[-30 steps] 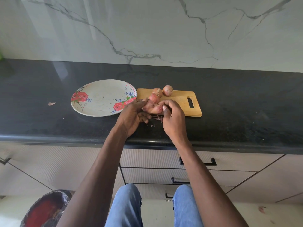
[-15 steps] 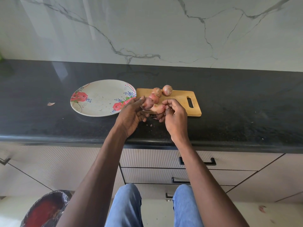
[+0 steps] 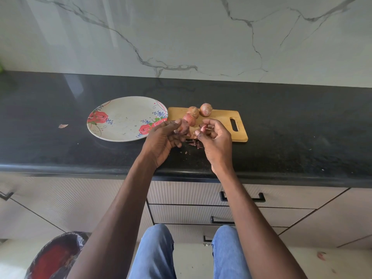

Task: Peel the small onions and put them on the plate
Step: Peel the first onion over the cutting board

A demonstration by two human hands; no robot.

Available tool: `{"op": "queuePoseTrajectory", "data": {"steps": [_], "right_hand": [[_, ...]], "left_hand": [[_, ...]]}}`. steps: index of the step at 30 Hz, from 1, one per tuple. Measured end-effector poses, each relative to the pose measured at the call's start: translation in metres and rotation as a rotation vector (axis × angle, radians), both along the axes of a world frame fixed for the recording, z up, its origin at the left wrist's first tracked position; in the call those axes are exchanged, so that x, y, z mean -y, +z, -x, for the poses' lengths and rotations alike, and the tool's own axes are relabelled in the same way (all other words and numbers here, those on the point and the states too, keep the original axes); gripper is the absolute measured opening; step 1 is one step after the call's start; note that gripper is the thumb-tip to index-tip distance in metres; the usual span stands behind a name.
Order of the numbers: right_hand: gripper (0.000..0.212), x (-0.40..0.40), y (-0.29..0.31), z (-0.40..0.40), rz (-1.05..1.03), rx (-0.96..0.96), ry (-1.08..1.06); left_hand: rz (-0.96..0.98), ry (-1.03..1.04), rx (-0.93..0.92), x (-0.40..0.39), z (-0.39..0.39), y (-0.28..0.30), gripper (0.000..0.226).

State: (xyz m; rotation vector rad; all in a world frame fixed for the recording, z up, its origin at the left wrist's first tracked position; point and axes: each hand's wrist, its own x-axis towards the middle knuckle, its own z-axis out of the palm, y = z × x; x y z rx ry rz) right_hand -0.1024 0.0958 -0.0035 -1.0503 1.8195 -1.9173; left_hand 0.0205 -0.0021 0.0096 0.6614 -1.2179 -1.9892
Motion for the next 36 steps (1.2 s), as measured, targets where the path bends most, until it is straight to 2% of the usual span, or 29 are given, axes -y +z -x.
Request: {"op": "queuePoseTrajectory", "data": {"steps": [8, 13, 17, 22, 30, 33, 36], "right_hand": [[0.016, 0.002, -0.006, 0.004, 0.08, -0.052, -0.166], [0.023, 0.002, -0.005, 0.004, -0.006, -0.083, -0.154], [0.015, 0.003, -0.007, 0.001, -0.093, -0.146, -0.172], [0.015, 0.003, -0.008, 0.0, -0.135, -0.281, -0.192], [0.041, 0.006, -0.007, 0.002, -0.143, -0.44, -0.182], [0.051, 0.004, -0.001, -0.002, -0.068, -0.414, -0.033], [0.054, 0.006, 0.002, -0.005, -0.109, -0.389, 0.064]], "left_hand": [[-0.039, 0.083, -0.023, -0.003, 0.0, 0.003, 0.011], [-0.067, 0.091, -0.044, -0.003, -0.001, 0.003, 0.014], [-0.106, 0.09, -0.074, -0.005, -0.002, 0.004, 0.015], [-0.121, 0.067, -0.086, -0.003, -0.004, 0.005, 0.015], [-0.123, 0.048, -0.095, -0.005, -0.004, 0.008, 0.014], [-0.111, 0.024, -0.084, -0.006, -0.004, 0.008, 0.017], [-0.09, -0.018, -0.054, -0.005, -0.005, 0.006, 0.017]]}}
